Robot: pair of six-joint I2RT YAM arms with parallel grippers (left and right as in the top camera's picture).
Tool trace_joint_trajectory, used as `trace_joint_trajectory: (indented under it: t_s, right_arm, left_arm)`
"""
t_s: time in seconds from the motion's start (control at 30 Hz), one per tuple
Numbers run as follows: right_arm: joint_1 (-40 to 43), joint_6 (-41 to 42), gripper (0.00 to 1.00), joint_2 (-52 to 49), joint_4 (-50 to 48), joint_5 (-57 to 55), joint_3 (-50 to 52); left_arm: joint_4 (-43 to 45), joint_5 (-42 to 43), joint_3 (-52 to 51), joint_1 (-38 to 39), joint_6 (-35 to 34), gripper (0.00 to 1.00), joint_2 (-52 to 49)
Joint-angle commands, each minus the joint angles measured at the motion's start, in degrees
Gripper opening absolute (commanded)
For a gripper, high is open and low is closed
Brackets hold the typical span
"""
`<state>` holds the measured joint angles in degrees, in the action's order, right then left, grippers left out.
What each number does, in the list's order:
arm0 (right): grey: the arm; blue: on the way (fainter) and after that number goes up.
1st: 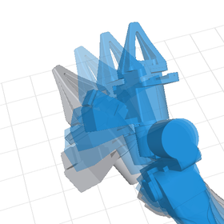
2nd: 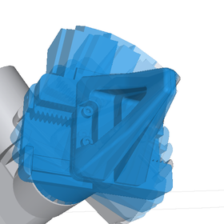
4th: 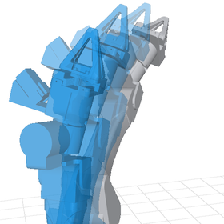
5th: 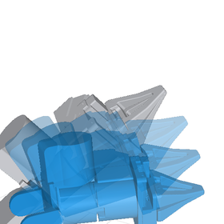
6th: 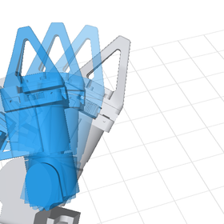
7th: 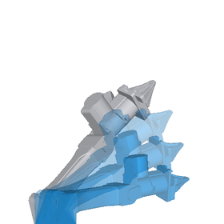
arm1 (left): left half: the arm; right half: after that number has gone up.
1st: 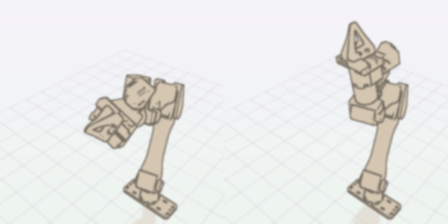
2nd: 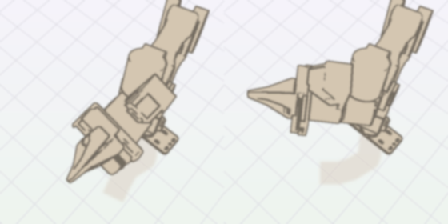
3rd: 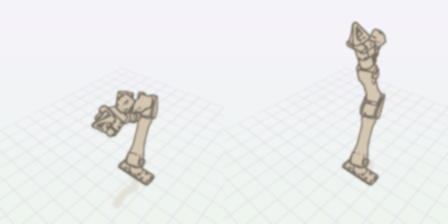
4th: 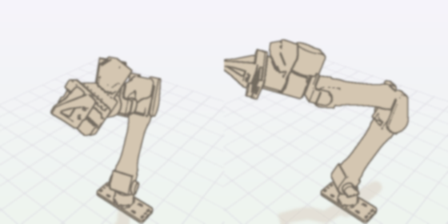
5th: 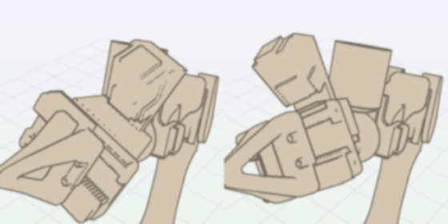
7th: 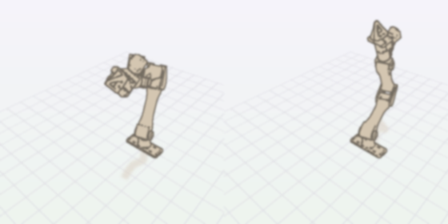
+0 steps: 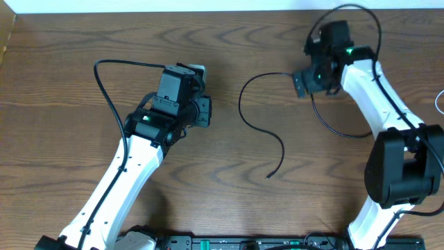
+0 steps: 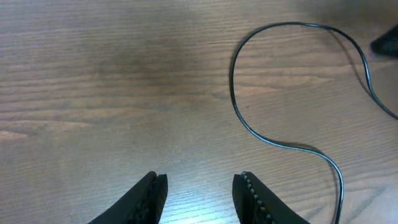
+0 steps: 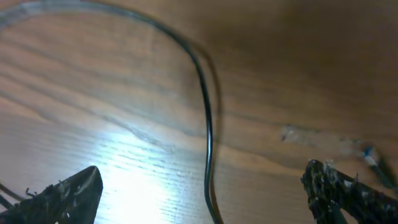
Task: Untangle cables
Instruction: 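Move the right gripper back to the black cable end at right, then grasp the black cable with the right gripper and lift it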
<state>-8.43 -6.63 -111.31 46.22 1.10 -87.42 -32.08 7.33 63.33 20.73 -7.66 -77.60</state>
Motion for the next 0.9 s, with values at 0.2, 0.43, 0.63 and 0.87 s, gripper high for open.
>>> trace_joint_trajectory:
  t_s: [0.2, 0.43, 0.63, 0.87]
  right_arm:
    - [0.9, -3.5, 0.99, -1.8, -7.5, 1.4, 3.2]
    - [1.4, -2.5, 0.99, -5.0, -8.8, 1.6, 3.2]
    - [1.4, -1.3, 0.98, -7.3, -10.3, 3.3, 3.2]
    - [1.7, -0.5, 0.76, -10.2, -11.8, 6.1, 3.2]
  left_arm:
    - [-0.1, -0.5, -0.2, 0.0, 0.6, 0.40, 0.1]
    - [-0.3, -0.5, -0.2, 0.0, 0.6, 0.40, 0.1]
    - [-0.5, -0.5, -0.2, 0.0, 0.6, 0.40, 0.1]
    - [-0.5, -0.5, -0.3, 0.0, 0.5, 0.40, 0.1]
